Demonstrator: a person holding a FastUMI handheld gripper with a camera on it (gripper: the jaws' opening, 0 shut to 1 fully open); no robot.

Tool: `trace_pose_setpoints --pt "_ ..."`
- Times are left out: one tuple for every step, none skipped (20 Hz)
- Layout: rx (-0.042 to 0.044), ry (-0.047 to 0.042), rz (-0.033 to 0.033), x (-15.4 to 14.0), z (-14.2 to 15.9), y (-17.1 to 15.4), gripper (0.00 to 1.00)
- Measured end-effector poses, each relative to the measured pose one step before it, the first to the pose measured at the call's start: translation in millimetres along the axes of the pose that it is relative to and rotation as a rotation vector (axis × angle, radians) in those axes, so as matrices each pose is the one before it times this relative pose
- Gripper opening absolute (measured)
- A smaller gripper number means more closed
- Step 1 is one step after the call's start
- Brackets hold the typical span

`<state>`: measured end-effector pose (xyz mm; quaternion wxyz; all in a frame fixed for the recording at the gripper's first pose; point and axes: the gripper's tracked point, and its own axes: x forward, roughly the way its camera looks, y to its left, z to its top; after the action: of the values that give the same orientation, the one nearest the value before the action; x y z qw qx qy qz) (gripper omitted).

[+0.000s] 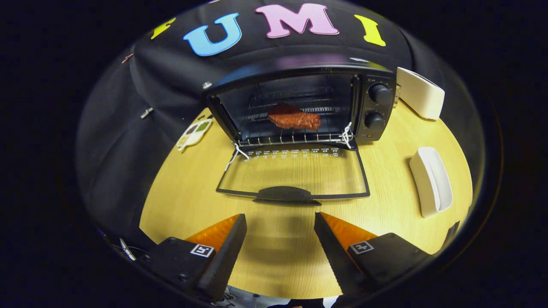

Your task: Open the toaster oven, put the food inside, and close the toaster oven door.

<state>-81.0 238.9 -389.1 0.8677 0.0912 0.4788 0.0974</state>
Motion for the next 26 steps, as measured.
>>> trace_pose_setpoints --pt "-0.00219 0.02535 -0.03376 7.57 -5.46 -4.56 0.98" --pt "0.01049 0.01705 -0.02960 7.15 -3.86 -2.49 0.99" --pt "0.01650 0.00791 -0.02127 7.27 -1.96 -0.88 0.99" --pt "0.01897 0.00655 -0.01305 4.56 -1.08 1.15 0.99" --pt "0.01101 0.00812 -0.00692 4.11 -2.35 1.83 0.99" --pt "-0.00121 0.00472 -0.00487 3.36 -1.22 0.68 0.99" --pt "-0.00565 0.00638 -0.00641 3.25 -1.60 0.14 0.99" --pt "-0.00358 0.00782 -0.00375 2.90 -1.66 1.10 0.99" --pt "-0.00262 0.01040 -0.01259 4.26 -2.29 -1.02 0.99" --pt "0.00554 0.01345 -0.01071 5.09 -3.40 -0.82 0.99" --pt "0.00216 0.01693 -0.01302 2.48 -3.02 -0.64 0.99" --pt "-0.00966 -0.03376 -0.01237 2.45 7.07 -0.68 0.99" --pt "-0.02991 0.01332 -0.01017 4.02 -1.15 -0.47 0.98" --pt "-0.03222 -0.01647 -0.01865 3.05 5.06 -2.77 0.98" --pt "-0.01658 0.01565 -0.01826 0.62 -0.91 -1.57 0.98" --pt "0.01402 -0.00185 -0.00503 -1.05 1.62 1.83 0.98" --pt "0.01297 -0.01016 0.00024 -0.08 2.43 1.62 0.97" --pt "0.00016 -0.01322 0.00337 0.09 0.51 -0.45 0.98" --pt "-0.01330 -0.01093 -0.00085 -2.39 0.01 -0.83 0.99" --pt "-0.00616 -0.01319 0.00088 -3.17 1.36 -0.81 0.99" --pt "0.00650 -0.00923 0.00178 -3.78 1.43 0.11 0.99" --pt "0.01311 -0.01333 0.00416 -5.35 2.67 0.17 0.98" --pt "0.01375 -0.01214 0.00540 -5.18 3.44 0.28 0.98" --pt "0.01284 -0.01140 0.00757 -4.76 2.16 0.63 0.98" --pt "0.00511 -0.01194 0.00710 -4.27 2.98 0.00 0.98" --pt "0.00103 -0.01139 0.00769 -3.20 1.46 -0.01 0.98"
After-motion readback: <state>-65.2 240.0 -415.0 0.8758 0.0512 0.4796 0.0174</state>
